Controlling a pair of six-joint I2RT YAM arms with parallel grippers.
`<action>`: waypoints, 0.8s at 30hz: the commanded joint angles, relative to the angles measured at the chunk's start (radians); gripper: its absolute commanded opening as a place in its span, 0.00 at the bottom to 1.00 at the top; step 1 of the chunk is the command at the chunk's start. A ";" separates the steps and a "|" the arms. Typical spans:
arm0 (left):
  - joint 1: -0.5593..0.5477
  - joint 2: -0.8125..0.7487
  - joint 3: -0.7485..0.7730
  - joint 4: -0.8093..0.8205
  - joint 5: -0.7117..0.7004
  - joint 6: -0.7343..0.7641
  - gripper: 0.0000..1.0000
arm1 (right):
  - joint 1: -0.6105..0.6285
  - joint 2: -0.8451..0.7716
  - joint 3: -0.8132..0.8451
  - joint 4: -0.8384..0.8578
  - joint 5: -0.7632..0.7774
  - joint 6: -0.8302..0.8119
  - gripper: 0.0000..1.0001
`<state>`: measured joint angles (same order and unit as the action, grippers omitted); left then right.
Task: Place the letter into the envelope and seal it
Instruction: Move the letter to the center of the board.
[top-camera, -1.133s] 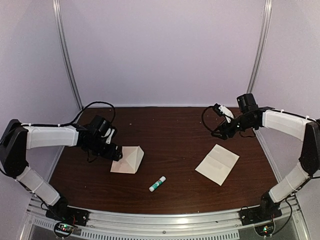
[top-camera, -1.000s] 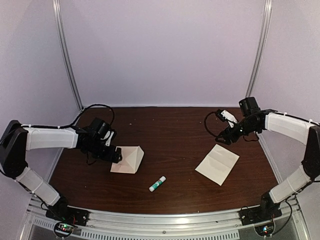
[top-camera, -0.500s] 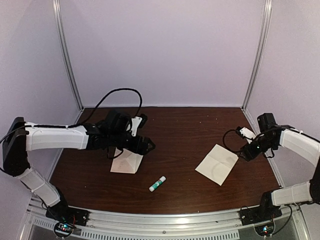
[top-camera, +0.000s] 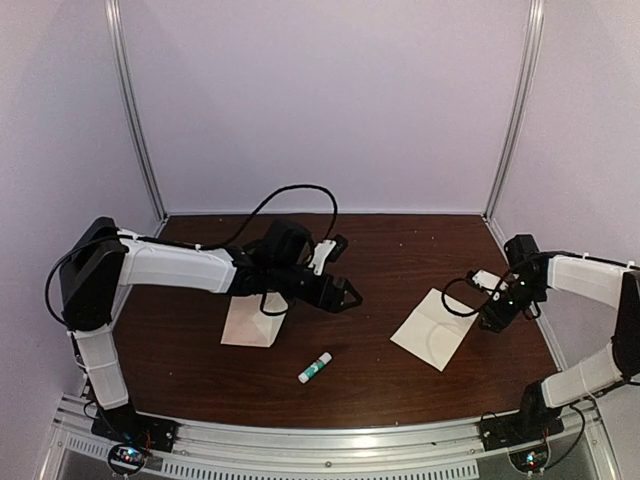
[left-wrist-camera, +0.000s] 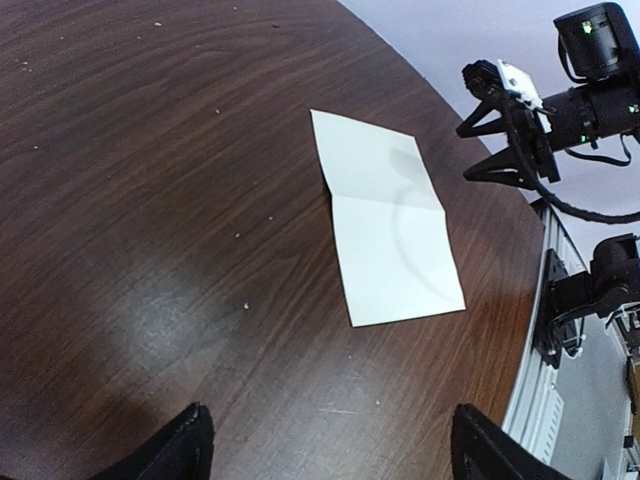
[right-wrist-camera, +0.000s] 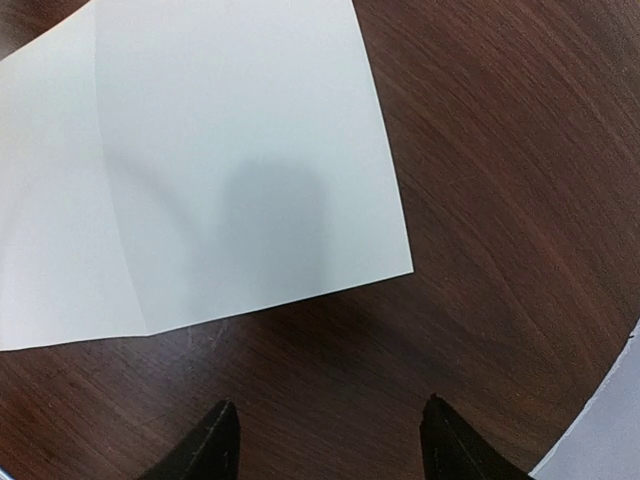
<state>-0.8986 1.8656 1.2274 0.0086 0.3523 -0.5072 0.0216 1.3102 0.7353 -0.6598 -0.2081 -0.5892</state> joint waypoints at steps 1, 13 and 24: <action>0.001 0.043 0.053 0.079 0.101 -0.059 0.84 | 0.001 0.027 0.026 0.021 0.001 -0.023 0.62; 0.001 0.091 0.059 0.044 0.123 -0.033 0.84 | 0.049 0.173 0.057 0.137 0.027 0.008 0.61; 0.001 0.123 0.048 0.072 0.154 -0.034 0.79 | 0.233 0.327 0.093 0.183 0.083 0.016 0.58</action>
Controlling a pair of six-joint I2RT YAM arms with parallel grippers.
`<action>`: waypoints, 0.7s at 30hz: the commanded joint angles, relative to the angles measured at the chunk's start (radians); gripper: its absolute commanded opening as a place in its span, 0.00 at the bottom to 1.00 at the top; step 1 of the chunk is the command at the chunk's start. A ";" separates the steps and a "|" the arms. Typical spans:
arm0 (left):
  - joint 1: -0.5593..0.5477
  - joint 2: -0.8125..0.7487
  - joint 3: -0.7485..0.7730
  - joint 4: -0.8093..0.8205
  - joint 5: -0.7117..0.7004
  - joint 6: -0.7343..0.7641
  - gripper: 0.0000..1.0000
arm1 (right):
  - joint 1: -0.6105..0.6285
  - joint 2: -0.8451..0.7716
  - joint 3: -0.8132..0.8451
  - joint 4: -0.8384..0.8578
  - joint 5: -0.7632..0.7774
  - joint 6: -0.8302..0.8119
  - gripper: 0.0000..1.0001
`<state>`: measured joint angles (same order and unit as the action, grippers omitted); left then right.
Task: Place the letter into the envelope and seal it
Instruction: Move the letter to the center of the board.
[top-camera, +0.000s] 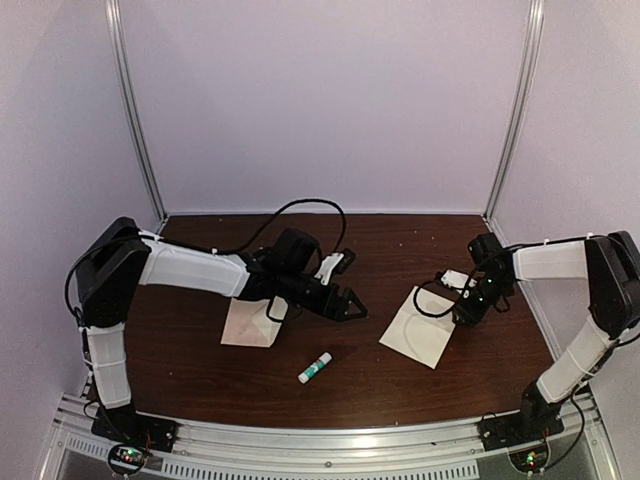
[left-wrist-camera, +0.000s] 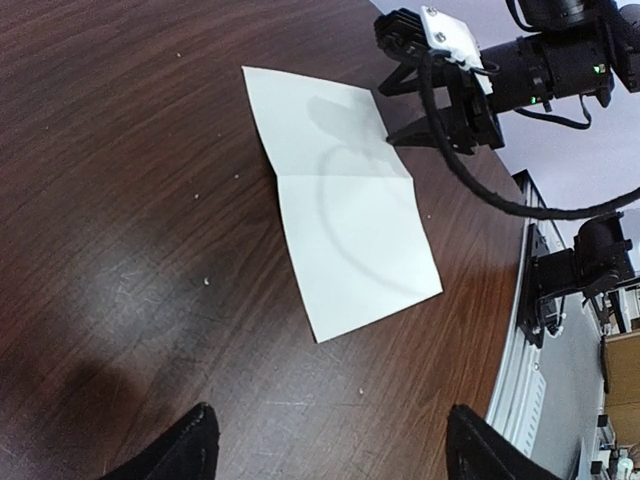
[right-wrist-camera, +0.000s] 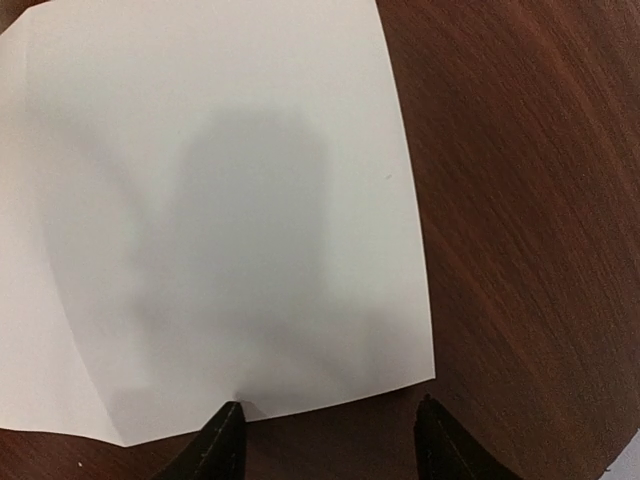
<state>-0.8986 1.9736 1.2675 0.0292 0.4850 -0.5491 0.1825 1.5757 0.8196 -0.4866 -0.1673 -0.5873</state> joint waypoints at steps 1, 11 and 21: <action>0.001 0.016 0.003 0.055 0.021 0.006 0.79 | 0.093 0.075 0.018 0.008 0.047 0.014 0.57; 0.003 0.026 -0.050 0.086 -0.020 -0.040 0.80 | 0.246 0.200 0.177 -0.015 0.028 0.032 0.55; 0.034 0.045 -0.089 0.127 0.002 -0.094 0.79 | 0.260 0.115 0.185 0.002 0.029 0.084 0.57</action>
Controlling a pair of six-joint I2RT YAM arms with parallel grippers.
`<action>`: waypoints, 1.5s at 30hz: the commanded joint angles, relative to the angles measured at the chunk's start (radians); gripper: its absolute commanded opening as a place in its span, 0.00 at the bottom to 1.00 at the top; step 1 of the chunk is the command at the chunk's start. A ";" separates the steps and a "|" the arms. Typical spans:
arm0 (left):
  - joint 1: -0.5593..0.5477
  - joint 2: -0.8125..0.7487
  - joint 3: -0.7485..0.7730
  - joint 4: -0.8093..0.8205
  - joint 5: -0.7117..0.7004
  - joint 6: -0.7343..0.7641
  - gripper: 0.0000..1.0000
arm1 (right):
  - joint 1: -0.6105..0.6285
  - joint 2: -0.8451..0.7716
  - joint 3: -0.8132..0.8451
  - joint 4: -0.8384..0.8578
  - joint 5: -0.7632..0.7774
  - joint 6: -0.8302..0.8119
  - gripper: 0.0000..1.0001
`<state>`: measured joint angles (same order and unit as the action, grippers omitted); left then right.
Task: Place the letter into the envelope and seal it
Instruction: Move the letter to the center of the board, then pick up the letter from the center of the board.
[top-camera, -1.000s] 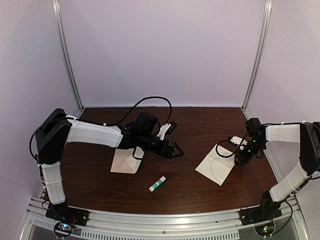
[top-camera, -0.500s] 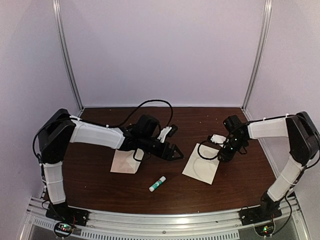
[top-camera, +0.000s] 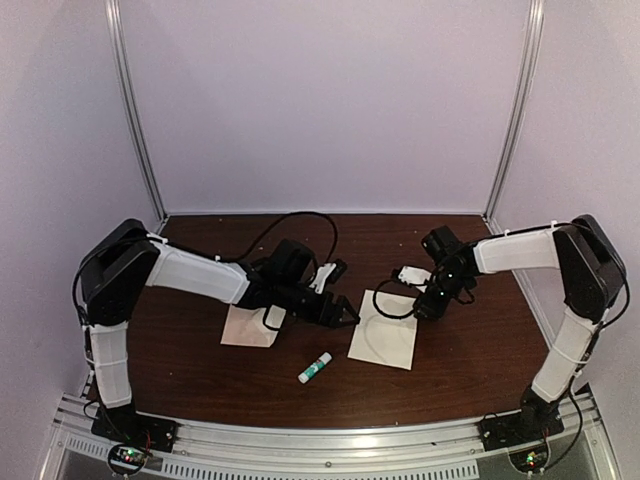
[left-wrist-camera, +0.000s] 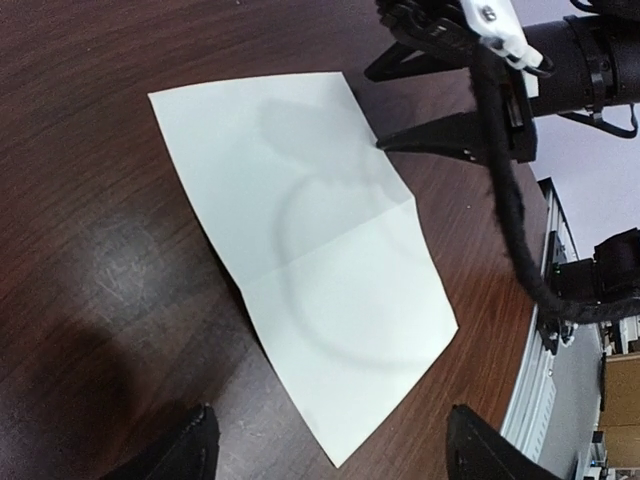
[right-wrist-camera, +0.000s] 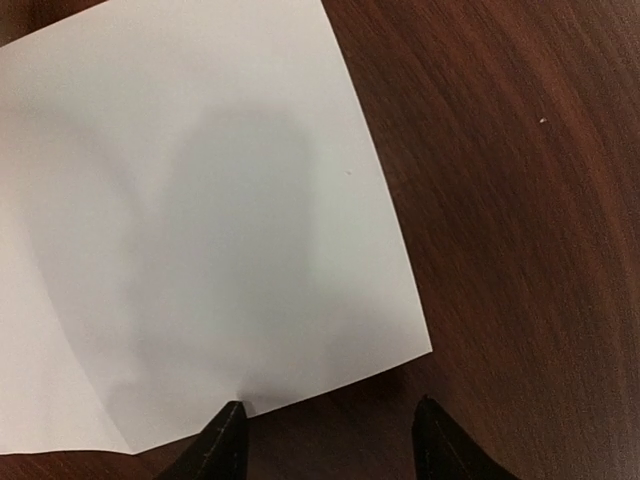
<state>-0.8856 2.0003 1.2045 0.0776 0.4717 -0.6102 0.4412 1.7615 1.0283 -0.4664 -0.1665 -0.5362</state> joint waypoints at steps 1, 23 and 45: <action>0.024 0.025 -0.033 0.100 0.026 -0.041 0.78 | 0.000 -0.094 -0.031 -0.026 0.025 0.040 0.57; 0.029 0.214 0.111 0.089 0.104 -0.093 0.77 | 0.031 -0.084 -0.081 -0.041 -0.173 0.035 0.50; 0.071 0.325 0.154 0.229 0.259 -0.339 0.81 | 0.038 -0.022 -0.097 -0.018 -0.167 0.051 0.48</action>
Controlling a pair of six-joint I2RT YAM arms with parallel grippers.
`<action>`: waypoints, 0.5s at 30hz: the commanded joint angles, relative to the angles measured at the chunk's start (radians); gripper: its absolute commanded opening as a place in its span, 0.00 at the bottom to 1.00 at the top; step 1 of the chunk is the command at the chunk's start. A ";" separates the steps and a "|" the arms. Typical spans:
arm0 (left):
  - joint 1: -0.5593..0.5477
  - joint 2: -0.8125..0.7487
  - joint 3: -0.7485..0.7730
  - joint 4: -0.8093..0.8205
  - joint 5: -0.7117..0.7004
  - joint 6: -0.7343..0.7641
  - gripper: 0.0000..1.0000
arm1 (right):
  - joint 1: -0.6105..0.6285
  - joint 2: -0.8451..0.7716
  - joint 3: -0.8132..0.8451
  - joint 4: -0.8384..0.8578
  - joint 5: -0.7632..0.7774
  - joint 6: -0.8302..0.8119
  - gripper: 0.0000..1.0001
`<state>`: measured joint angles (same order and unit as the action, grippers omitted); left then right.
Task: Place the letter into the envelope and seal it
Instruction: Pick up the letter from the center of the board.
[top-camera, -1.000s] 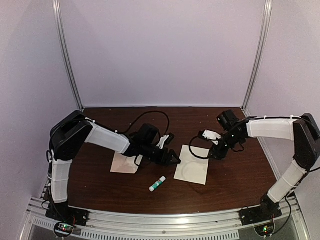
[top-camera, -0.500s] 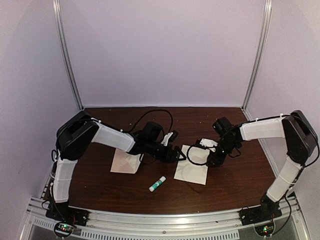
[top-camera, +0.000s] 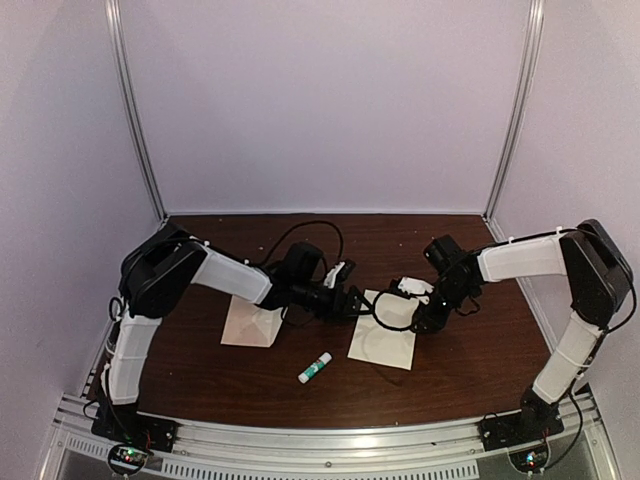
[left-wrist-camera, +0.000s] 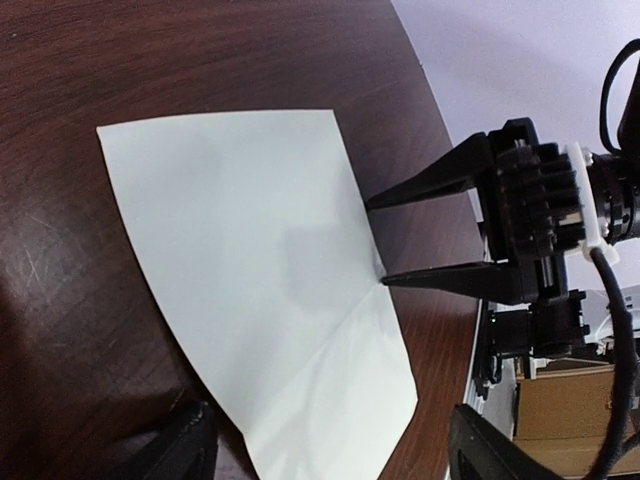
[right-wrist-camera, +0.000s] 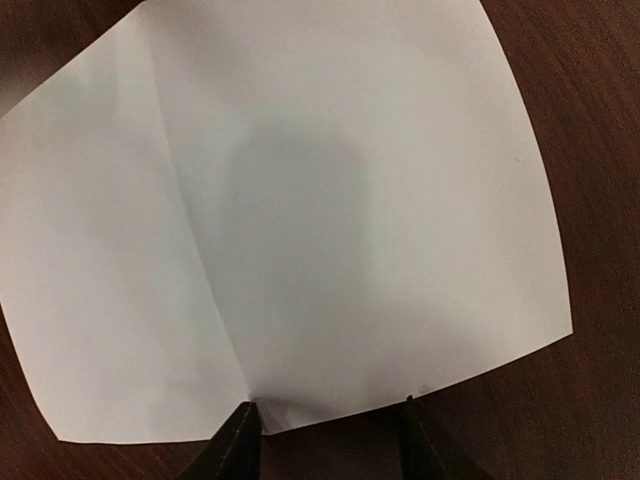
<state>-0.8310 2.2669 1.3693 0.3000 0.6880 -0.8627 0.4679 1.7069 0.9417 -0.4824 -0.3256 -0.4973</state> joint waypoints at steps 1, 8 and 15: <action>0.019 0.059 -0.018 0.024 0.052 -0.110 0.81 | 0.013 0.034 -0.011 -0.002 -0.008 0.012 0.48; 0.025 0.068 -0.032 0.128 0.107 -0.242 0.79 | 0.015 0.040 -0.011 -0.002 -0.010 0.015 0.47; 0.024 0.067 -0.037 0.179 0.130 -0.313 0.75 | 0.017 0.040 -0.012 0.001 -0.008 0.017 0.47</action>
<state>-0.8066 2.3085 1.3548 0.4370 0.7910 -1.1042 0.4725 1.7100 0.9417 -0.4702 -0.3256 -0.4908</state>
